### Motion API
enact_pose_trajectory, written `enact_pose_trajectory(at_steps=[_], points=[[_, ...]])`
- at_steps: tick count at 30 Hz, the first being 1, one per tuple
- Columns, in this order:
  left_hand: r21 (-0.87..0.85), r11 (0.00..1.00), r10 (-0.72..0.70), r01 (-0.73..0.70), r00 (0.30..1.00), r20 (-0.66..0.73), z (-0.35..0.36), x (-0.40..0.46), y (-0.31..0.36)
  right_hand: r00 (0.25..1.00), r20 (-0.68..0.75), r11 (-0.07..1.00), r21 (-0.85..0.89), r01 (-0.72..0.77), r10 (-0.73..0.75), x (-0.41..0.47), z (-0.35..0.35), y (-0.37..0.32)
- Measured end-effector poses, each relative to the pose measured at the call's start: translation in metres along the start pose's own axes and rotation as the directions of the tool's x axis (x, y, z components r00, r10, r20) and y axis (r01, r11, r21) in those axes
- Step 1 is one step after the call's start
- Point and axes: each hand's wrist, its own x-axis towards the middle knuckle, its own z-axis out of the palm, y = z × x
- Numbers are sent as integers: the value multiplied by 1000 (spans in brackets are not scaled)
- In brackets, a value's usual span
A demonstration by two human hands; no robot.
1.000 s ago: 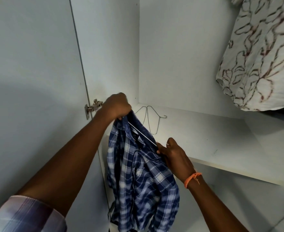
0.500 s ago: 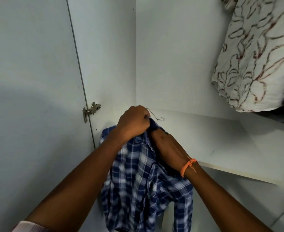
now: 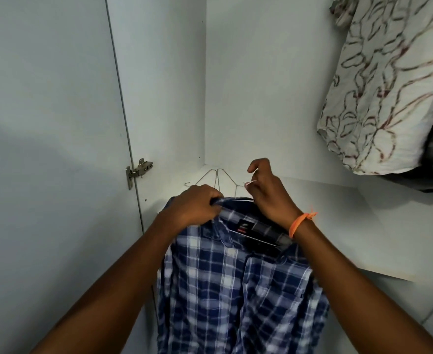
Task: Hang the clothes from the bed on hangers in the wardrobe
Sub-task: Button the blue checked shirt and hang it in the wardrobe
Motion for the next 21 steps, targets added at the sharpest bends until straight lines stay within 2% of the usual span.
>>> enact_pose_trajectory(at_steps=[2,5,6,9,11,14,16,19,21], points=[[-16,1000,21,-22,998,-54,-1,0,1,999,39,1000,11,9,-10,5,-5,-5],[98,995,-21,29,997,-80,-10,0,9,989,139,998,-13,54,-52,9,-9,-13],[85,996,-24,32,996,-86,-13,0,7,988,148,999,9,52,-52,10,-11,-14],[-80,993,84,-90,993,-77,-14,-1,-10,997,74,992,127,0,-10,16,-28,-13],[-194,967,139,-164,981,-134,-10,0,-20,998,50,981,189,-36,27,21,-39,-14],[-273,951,113,-144,985,-128,-14,8,-18,996,86,980,193,-38,21,27,-48,-19],[-265,956,92,-125,987,-134,-21,17,-13,996,89,983,182,-29,12,32,-52,-24],[-160,965,151,-209,938,-313,-31,30,0,999,54,988,153,-19,11,44,-64,-31],[-177,934,216,-310,887,-408,-36,35,13,999,12,990,136,-39,38,55,-78,-34]])
